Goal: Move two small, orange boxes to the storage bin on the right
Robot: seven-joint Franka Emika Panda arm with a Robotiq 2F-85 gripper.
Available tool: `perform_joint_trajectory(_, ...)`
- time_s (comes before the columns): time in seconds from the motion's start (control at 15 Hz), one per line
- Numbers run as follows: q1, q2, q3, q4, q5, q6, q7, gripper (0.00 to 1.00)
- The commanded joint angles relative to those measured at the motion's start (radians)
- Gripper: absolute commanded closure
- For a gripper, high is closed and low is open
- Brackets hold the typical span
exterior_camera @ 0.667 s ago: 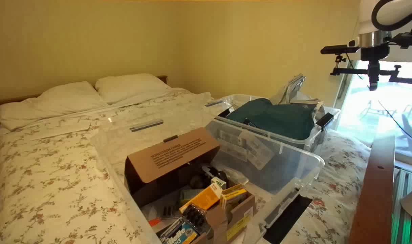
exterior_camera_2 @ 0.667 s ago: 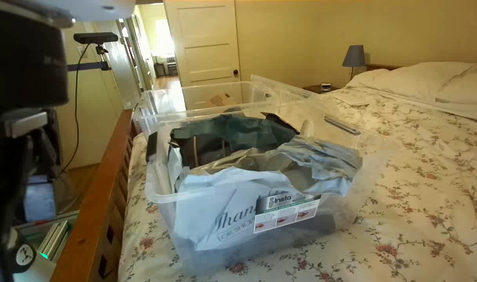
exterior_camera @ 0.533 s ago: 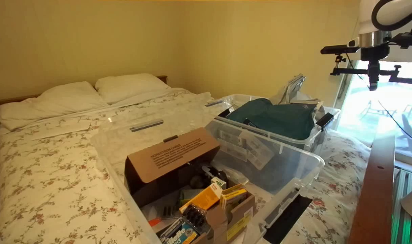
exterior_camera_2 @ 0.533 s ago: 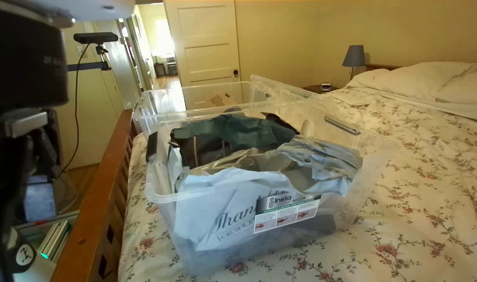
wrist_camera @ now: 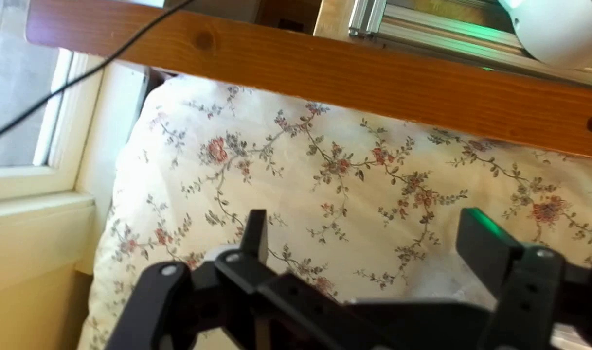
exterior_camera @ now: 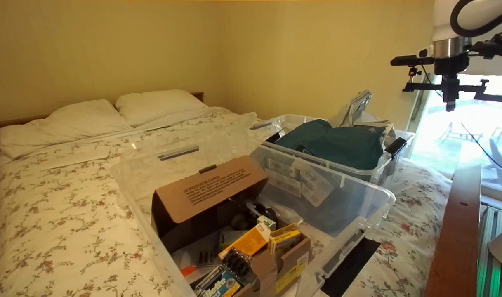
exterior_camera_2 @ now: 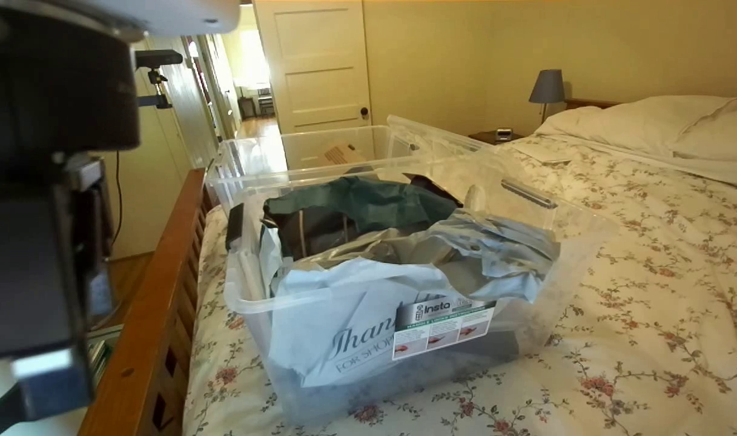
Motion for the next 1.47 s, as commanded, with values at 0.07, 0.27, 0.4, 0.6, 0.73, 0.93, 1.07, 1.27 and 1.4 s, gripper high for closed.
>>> perform_joint_trajectory(0.07,0.164,-0.109,0.096,-0.062,0.098,-0.022,-0.031,0.0)
perform_joint_trajectory(0.27,0.297,-0.131,0.191,-0.041,0.174,-0.044,-0.028,0.0)
perform_joint_trajectory(0.4,0.391,-0.121,0.26,-0.033,0.219,-0.031,-0.018,0.0)
perform_joint_trajectory(0.6,0.526,-0.065,0.349,-0.01,0.297,0.012,-0.017,0.0)
perform_joint_trajectory(0.73,0.601,-0.003,0.403,0.021,0.332,0.047,-0.032,0.0)
perform_joint_trajectory(0.93,0.618,-0.033,0.42,0.0,0.314,0.05,-0.016,0.0)
perform_joint_trajectory(1.07,0.63,0.0,0.431,0.015,0.316,0.057,-0.019,0.0)
perform_joint_trajectory(1.27,0.626,0.016,0.424,0.024,0.317,0.057,-0.033,0.0)
perform_joint_trajectory(1.4,0.663,0.034,0.427,0.007,0.34,0.242,-0.069,0.0)
